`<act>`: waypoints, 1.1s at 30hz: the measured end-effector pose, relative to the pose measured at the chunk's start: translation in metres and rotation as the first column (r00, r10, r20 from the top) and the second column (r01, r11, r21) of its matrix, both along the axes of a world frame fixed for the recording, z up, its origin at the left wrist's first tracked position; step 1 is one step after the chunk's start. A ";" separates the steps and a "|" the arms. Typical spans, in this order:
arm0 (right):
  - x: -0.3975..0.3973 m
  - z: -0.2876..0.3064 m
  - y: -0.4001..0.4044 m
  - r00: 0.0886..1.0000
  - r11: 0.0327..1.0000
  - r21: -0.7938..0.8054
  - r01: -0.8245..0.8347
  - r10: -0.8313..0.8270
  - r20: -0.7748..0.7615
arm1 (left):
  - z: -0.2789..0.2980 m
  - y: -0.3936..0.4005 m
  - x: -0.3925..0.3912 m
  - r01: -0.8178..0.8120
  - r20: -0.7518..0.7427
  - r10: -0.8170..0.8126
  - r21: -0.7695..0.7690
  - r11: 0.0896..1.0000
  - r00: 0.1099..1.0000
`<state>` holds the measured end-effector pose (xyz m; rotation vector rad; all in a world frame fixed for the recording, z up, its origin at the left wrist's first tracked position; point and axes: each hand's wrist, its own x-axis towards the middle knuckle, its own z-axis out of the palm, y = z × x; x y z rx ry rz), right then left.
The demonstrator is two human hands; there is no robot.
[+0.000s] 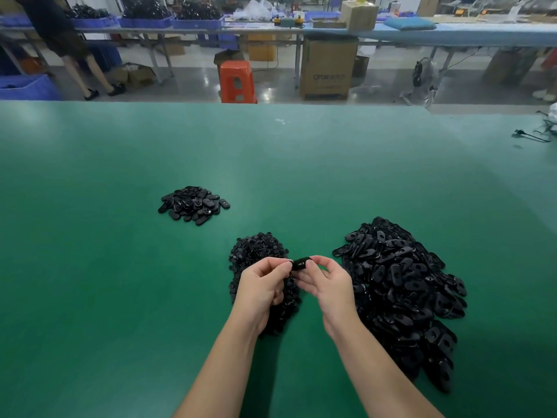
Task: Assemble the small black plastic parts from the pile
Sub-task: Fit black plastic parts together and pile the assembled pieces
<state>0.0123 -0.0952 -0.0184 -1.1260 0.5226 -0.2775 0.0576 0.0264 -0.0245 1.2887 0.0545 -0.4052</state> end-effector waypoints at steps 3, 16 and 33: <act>-0.001 0.003 0.002 1.000 0.999 0.034 0.020 -0.020 0.018 | 0.001 0.002 0.000 0.013 0.021 -0.014 0.044 0.999 1.000; -0.009 -0.001 0.010 0.996 0.994 0.073 0.081 -0.084 0.040 | 0.005 0.002 -0.003 0.027 -0.148 -0.036 -0.062 0.998 0.988; -0.014 -0.010 0.010 0.999 0.999 -0.019 0.031 -0.031 0.024 | 0.011 -0.008 -0.005 -0.020 -0.240 0.039 0.080 0.997 0.970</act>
